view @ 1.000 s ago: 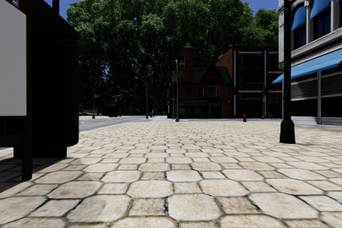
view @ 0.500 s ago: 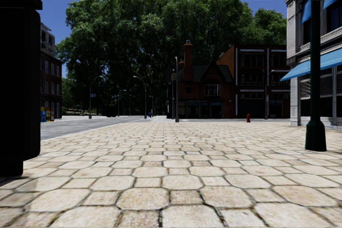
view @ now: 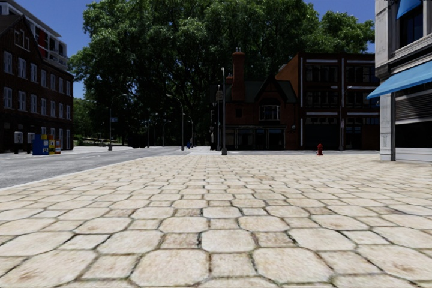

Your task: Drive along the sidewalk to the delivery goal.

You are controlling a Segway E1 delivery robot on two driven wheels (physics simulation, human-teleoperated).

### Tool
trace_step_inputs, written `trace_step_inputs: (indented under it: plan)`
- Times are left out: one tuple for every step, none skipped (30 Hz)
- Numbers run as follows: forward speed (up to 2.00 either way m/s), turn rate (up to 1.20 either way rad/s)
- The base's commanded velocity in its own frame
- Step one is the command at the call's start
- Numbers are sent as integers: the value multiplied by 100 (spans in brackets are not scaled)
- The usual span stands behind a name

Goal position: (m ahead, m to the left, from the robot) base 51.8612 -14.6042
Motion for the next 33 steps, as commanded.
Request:
trace_step_inputs:
  plan:
    - [200, 0]
    - [200, 0]
    - [200, 0]
    - [200, 0]
    - [200, 0]
    - [200, 0]
    - [200, 6]
    - [200, 11]
    - [200, 16]
    - [200, 16]
    - [200, 20]
    - [200, 21]
    - [200, 21]
    - [200, 21]
    - [200, 14]
    - [200, 0]
    - [200, 0]
    - [200, 0]
    - [200, 0]
    - [200, 0]
    - [200, 0]
    - [200, 0]
    - [200, 0]
    - [200, 0]
    - [200, 0]
    - [200, 0]
    - [200, 0]
    - [200, 0]
    - [200, 0]
    - [200, 0]
    - [200, 0]
    - [200, 0]
    - [200, 0]
